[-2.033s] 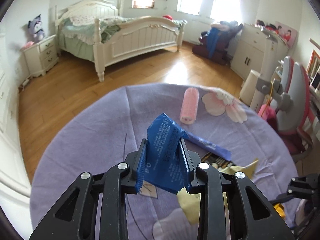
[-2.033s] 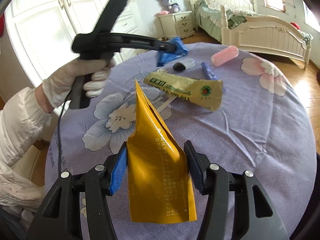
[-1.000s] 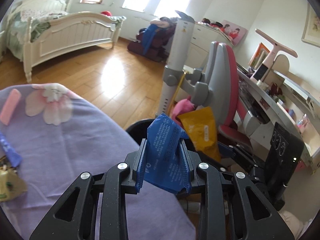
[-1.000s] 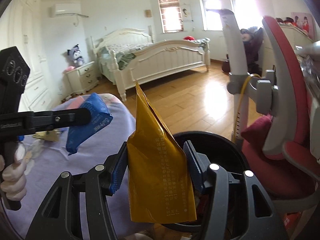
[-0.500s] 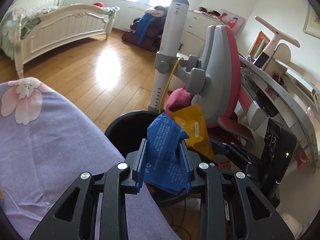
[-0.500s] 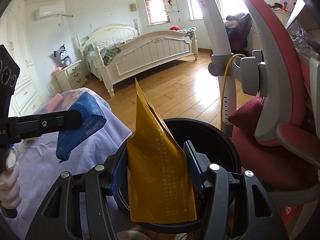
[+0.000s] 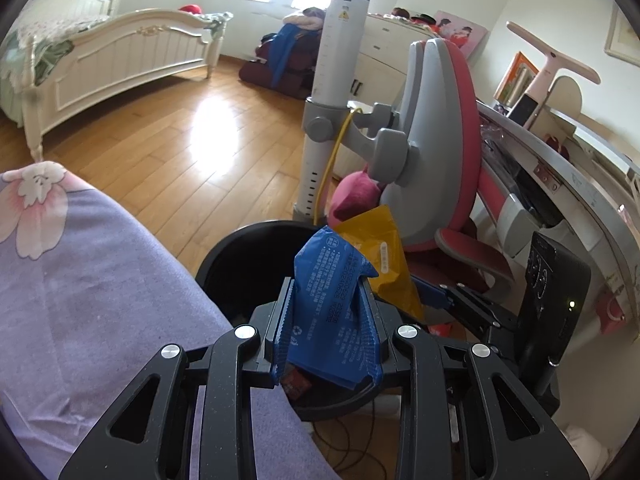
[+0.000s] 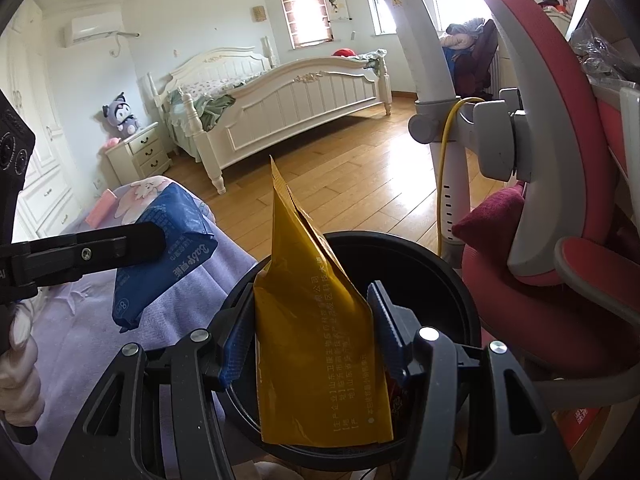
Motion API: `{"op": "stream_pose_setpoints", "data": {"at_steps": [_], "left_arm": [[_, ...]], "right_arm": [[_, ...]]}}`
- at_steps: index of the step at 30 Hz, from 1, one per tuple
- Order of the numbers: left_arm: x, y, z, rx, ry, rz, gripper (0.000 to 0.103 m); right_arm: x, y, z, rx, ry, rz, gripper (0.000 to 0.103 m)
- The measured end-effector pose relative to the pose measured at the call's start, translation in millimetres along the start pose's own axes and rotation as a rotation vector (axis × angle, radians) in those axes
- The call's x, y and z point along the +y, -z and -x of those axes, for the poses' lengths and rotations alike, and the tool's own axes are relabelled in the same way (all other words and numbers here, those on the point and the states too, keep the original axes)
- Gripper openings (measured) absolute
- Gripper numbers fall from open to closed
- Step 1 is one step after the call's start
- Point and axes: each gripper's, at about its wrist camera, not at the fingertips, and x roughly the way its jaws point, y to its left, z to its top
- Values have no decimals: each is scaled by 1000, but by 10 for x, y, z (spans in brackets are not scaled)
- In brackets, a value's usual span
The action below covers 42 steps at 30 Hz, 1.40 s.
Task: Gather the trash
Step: 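Carry the yellow bag and blue packet over the bin and open both grippers, then move both grippers back over the remaining trash on the table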
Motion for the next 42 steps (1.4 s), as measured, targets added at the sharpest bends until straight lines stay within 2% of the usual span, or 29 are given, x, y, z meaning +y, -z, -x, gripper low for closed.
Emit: {"op": "stream_pose_setpoints", "data": {"at_steps": [3, 4, 5, 6, 7, 8, 9, 19, 23, 24, 26, 27, 34, 39, 42], "left_arm": [[-34, -10, -10, 1, -5, -16, 32], [-51, -16, -3, -3, -14, -26, 35], [-73, -25, 2, -5, -19, -33, 41], [-91, -24, 21, -12, -23, -43, 51], [-114, -26, 42, -21, -31, -52, 57], [-144, -30, 72, -33, -46, -66, 66], [-163, -33, 100, -42, -53, -77, 69], [-250, -21, 451, -118, -116, -135, 69], [-137, 9, 667, -142, -157, -113, 69], [-69, 22, 748, -153, -173, -97, 71], [72, 48, 907, -182, -210, -60, 84], [152, 64, 990, -200, -231, -36, 86], [925, 181, 1633, -267, -382, 136, 86], [1607, 315, 2015, -250, -492, 231, 86], [2005, 382, 2129, -206, -565, 255, 86]], "right_arm": [[-12, -8, -14, 7, 10, -3, 57], [-12, -10, -21, 13, 17, -6, 58], [-13, -11, -25, 18, 25, -9, 59], [-25, -9, -28, 19, 31, -11, 66], [-25, -7, -15, 15, 40, -13, 72], [-22, -4, 0, 9, 44, -12, 74], [-16, -2, 14, 5, 46, -9, 75], [113, -22, 97, 8, 34, 11, 75], [252, -88, 131, 6, 13, 27, 75], [304, -113, 141, 5, 4, 32, 75], [404, -144, 153, 0, -10, 46, 75], [474, -164, 158, -3, -20, 58, 75], [1080, -280, 82, 9, -103, 148, 75], [1533, -361, -18, 37, -204, 201, 75], [1835, -432, -94, 56, -259, 243, 75]]}}
